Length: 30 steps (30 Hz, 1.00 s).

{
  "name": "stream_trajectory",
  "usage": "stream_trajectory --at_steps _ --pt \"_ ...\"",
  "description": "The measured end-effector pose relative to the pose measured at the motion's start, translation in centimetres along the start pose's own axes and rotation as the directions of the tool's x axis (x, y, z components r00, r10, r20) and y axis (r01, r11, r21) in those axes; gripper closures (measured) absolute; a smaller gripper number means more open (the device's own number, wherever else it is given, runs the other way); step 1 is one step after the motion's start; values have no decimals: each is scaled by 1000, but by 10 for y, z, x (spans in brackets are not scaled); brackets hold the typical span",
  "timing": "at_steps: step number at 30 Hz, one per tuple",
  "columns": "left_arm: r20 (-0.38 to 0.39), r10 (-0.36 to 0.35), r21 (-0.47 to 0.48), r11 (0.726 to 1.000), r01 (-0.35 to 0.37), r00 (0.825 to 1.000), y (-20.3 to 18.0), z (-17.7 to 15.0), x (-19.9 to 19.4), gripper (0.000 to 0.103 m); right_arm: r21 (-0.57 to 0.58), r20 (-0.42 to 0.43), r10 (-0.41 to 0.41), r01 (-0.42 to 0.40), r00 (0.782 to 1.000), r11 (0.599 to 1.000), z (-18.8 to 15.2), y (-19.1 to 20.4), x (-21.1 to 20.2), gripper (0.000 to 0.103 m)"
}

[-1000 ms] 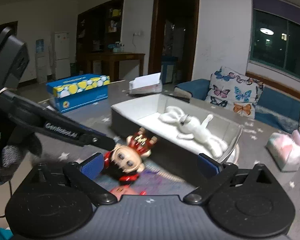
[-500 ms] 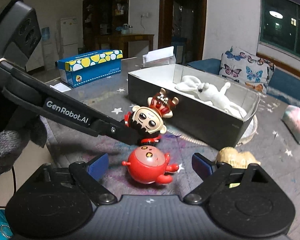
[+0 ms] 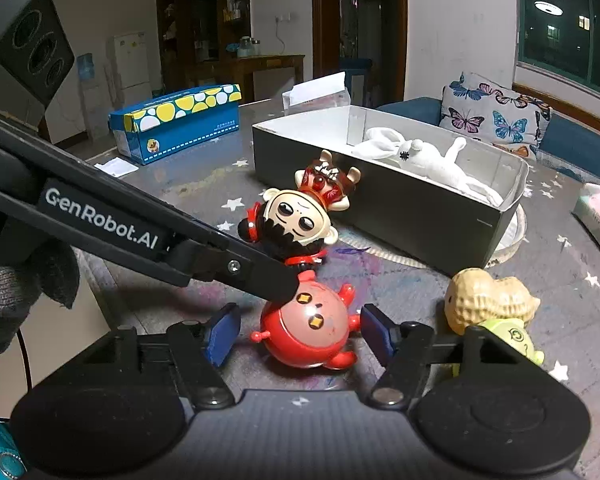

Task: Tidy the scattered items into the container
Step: 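Move the left tool back and close it on the red round bird toy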

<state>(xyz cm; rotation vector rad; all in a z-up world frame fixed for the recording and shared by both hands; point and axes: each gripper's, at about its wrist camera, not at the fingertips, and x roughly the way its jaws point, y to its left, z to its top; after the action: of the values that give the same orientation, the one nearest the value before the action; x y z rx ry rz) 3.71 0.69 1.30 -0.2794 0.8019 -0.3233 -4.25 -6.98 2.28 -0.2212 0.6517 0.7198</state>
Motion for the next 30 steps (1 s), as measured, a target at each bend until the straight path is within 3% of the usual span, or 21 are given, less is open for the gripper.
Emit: stream_trajectory --at_steps 16,20,30 --pt "-53 -66 -25 998 64 996 0 -2 8 70 6 -13 -2 2 1000 1000 -4 -1 1 46" --pt "-62 -89 -61 995 85 994 7 1 10 68 17 -16 -10 10 1000 1000 -6 -3 1 53" --pt "-93 -161 -173 974 143 983 24 2 20 61 26 -14 -11 11 1000 1000 -7 -7 1 54"
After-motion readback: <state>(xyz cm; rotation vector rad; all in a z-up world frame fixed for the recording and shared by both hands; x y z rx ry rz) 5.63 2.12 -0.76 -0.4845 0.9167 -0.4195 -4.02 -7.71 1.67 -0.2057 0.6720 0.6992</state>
